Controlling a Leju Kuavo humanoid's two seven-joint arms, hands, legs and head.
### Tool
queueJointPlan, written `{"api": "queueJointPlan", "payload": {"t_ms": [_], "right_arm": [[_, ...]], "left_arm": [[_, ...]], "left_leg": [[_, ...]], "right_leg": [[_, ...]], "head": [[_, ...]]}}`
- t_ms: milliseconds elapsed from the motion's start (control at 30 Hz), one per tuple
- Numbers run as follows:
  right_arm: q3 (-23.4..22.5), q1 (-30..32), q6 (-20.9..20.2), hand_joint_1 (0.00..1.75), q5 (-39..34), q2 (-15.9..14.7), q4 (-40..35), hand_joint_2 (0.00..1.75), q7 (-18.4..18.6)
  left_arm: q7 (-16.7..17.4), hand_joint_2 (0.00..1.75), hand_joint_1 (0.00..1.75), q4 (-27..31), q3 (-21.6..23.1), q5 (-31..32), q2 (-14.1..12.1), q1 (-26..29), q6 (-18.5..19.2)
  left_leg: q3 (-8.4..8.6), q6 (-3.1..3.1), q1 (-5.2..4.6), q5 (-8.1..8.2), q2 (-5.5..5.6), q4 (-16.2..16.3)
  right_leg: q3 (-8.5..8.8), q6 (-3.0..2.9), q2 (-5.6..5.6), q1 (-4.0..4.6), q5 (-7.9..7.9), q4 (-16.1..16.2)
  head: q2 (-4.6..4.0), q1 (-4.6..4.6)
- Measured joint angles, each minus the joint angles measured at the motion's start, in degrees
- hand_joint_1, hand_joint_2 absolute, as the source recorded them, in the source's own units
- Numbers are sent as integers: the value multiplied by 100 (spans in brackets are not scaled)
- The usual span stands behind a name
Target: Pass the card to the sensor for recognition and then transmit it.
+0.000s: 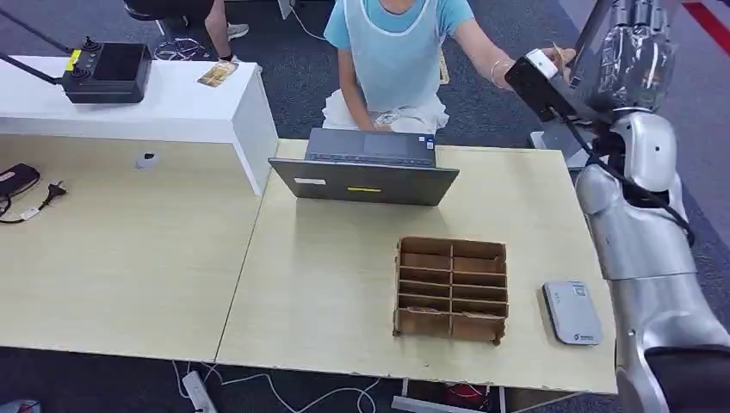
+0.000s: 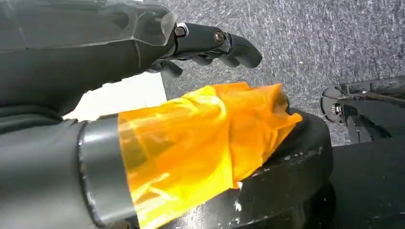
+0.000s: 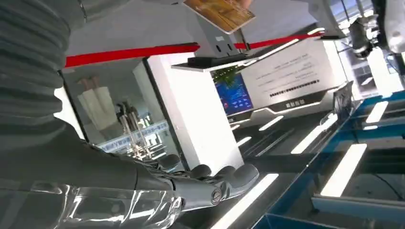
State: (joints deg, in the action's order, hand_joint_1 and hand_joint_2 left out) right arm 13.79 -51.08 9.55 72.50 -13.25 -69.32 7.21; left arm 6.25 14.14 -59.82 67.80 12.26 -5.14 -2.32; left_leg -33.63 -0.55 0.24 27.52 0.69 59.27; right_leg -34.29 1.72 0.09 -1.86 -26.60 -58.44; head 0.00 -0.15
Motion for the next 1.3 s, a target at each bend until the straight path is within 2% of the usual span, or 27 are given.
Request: {"api": "queueJointPlan", "payload": {"t_ms": [333,667,700,733,1300], "right_arm": [[72,-499,-146,0,66,-37,974,175,114],[76,-701,-107,2,79,-142,1514,175,118],[76,-701,-96,77,79,-149,1538,175,118],[76,-701,-87,175,79,-159,1562,175,118],[76,-692,-37,175,-13,-184,1647,175,105]], "left_arm": [[0,0,0,-11,48,0,-4,0,31],[0,0,0,-11,87,0,-7,0,33],[0,0,0,-11,87,0,-7,0,35],[0,0,0,-11,87,0,-7,-1,35],[2,0,0,-11,135,0,-7,0,37]], "left_leg": [[0,0,0,0,0,0],[1,0,0,0,0,1],[1,0,0,0,-1,1],[1,0,0,0,-1,1],[1,0,0,0,0,1]], "right_leg": [[0,0,0,0,0,0],[0,0,1,0,0,0],[0,0,1,0,0,0],[0,0,1,0,0,0],[-2,0,1,0,0,0]], "head": [[0,0],[0,0],[0,-2],[0,-2],[0,-2]]}}
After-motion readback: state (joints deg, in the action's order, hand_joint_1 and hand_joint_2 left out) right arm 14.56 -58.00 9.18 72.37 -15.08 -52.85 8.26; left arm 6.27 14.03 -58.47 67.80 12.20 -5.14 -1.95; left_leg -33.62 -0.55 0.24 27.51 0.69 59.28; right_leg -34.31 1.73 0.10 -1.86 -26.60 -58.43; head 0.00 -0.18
